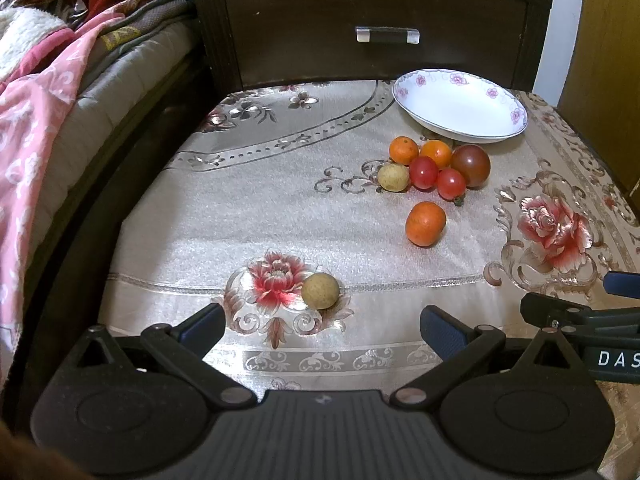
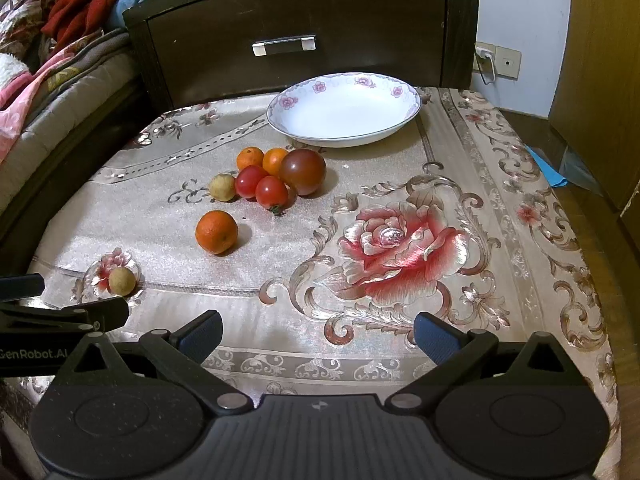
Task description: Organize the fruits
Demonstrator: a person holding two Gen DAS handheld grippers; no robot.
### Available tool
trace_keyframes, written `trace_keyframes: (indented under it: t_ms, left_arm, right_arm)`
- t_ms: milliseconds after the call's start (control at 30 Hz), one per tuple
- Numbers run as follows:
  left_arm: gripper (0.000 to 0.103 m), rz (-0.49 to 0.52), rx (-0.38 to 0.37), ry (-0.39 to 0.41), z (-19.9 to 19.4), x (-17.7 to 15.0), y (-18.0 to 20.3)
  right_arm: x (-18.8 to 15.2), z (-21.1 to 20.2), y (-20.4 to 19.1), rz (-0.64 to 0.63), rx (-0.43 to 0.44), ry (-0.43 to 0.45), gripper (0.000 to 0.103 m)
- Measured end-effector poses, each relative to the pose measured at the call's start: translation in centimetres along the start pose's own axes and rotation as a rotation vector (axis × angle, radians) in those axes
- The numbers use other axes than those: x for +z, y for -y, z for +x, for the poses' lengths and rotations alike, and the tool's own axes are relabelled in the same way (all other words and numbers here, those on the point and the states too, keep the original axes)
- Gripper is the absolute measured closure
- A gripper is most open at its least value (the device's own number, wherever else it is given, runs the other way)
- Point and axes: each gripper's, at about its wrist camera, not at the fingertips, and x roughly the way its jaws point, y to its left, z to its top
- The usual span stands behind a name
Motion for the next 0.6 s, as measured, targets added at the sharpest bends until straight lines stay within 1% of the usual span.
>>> trace_keyframes:
  t_ms: [600]
  left_arm:
    - [0.000,-0.002,-0.006,-0.004,0.37,-0.49,-0.10]
  right_arm:
    - [-0.07,0.35,0.08,0.005,0.000,-0.014,0.007]
